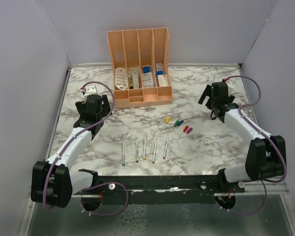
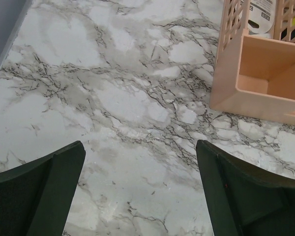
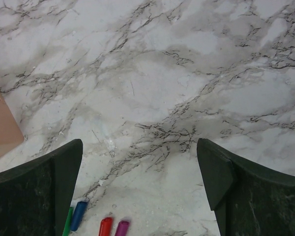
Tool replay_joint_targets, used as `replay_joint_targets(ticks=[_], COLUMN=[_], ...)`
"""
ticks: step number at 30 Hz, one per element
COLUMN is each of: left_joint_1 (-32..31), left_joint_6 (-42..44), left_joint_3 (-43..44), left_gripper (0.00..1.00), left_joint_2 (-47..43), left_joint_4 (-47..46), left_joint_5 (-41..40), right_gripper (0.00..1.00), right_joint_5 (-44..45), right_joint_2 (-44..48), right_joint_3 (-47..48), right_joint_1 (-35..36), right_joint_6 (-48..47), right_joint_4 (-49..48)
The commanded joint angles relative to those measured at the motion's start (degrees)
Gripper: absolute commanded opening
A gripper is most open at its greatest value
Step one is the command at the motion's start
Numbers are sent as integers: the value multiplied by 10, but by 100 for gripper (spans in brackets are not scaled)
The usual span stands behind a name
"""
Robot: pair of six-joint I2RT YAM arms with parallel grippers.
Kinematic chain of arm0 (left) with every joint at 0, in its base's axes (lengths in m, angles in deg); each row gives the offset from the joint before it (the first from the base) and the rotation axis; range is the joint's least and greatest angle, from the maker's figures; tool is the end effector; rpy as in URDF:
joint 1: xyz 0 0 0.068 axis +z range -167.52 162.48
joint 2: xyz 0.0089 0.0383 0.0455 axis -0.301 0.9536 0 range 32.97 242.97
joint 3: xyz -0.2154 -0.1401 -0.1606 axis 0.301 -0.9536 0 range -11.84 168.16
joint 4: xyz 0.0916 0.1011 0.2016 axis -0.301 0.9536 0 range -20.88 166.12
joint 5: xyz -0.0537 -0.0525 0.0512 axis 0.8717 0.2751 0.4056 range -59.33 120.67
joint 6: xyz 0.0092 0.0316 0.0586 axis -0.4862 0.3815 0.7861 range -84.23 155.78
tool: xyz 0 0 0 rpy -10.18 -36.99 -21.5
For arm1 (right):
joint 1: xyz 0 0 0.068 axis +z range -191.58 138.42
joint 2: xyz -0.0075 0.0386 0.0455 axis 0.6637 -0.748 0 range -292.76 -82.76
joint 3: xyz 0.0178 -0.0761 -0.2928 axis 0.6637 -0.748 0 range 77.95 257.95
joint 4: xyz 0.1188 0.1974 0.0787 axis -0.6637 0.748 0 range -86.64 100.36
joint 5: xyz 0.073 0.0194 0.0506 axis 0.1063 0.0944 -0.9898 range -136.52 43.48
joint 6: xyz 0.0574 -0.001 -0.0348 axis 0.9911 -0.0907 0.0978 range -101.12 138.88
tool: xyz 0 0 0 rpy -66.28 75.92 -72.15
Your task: Insert the pens into the pen caps
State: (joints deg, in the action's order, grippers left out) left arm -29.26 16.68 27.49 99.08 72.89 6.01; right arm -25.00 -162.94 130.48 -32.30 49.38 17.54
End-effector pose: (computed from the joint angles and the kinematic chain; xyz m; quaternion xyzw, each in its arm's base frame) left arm 0.2343 -0.0258 0.2729 -0.1601 0.8398 0.0500 0.5163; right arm 0.2891 0.0274 0.2702 0.2400 0.8675 -0.0239 0.4350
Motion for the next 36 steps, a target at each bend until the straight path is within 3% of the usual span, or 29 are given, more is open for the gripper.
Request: replay_joint_targets(ticks=[1,8,13,20,28,36], left_joint_1=[-2,-3,-13,-72,-141,-252], left_joint_6=[11,-37,-82,-125,-210,-318], left_joint_3=[56,69,41,27,30,19], left_gripper=[99,99,99,99,99,86], left_joint_2=[15,12,-28,-105,-135,-121], left_joint_4=[78,136,151,237,326,392], left_joint_5=[12,76,131,86,69,46], right_gripper=[100,100,100,100,100,100], right_joint_5=[-10,12,-43,-82,-112,-133], right_joint_2=[-14,41,82,97,92,88], right_joint_3=[32,-16,-33,-40,-40,-31], right_joint_1=[0,0,0,0,0,0], right_joint_6=[11,-24,-66,-73,-59,-50], right_joint_4=[46,-26,-35,-20,-20,-23])
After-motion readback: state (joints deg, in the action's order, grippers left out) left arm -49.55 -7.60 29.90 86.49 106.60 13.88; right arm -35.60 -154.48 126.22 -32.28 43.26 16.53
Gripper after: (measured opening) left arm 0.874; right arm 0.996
